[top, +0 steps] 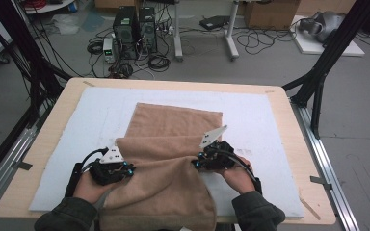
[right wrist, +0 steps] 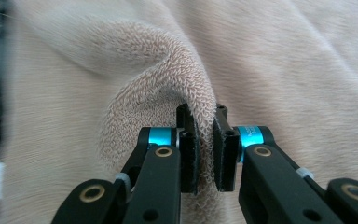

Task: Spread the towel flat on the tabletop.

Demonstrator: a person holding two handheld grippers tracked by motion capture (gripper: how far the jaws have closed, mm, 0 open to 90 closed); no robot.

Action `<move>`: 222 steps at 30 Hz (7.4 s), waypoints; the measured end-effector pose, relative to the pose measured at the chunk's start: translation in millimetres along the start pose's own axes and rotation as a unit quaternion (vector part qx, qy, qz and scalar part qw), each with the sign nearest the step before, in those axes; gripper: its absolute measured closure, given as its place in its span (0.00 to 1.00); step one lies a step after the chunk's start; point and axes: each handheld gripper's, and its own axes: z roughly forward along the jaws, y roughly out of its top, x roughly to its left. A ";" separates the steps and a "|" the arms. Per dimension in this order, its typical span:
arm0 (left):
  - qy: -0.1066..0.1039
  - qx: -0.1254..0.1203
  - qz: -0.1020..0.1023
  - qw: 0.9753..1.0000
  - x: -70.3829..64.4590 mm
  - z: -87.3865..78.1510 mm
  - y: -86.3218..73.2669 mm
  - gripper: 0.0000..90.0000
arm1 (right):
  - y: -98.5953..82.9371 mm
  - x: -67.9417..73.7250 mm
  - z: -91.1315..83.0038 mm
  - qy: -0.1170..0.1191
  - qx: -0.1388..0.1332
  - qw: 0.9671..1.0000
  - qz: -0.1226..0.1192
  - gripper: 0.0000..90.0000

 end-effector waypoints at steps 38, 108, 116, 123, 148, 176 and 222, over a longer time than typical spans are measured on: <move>-0.064 0.022 0.034 0.997 -11.7 4.4 4.1 0.77 | -40.1 -3.5 -20.9 -0.053 -0.051 0.995 0.064 0.88; -0.039 -0.012 -0.025 0.999 7.7 -11.1 -8.7 0.62 | -56.4 19.9 -33.5 0.008 -0.072 0.997 0.025 0.67; -0.036 -0.002 -0.002 0.999 -4.1 -9.8 -15.1 0.93 | -63.5 28.6 2.3 0.045 -0.027 0.999 0.013 0.94; -0.055 -0.010 0.009 0.998 -27.2 -29.4 -27.8 0.94 | -66.6 52.9 -16.0 0.074 -0.025 0.997 -0.020 0.94; -0.052 -0.010 0.003 0.999 -10.5 -11.5 -18.7 0.93 | -66.5 32.0 -5.5 0.073 -0.034 0.997 0.016 0.94; -0.070 -0.019 0.008 0.997 -8.3 -7.8 -17.1 0.95 | -60.1 22.8 1.7 0.038 -0.021 0.999 0.017 0.97; 0.019 -0.067 -0.041 0.997 22.9 -3.2 -3.2 0.68 | -61.8 2.9 -36.2 -0.036 -0.046 0.997 0.056 0.72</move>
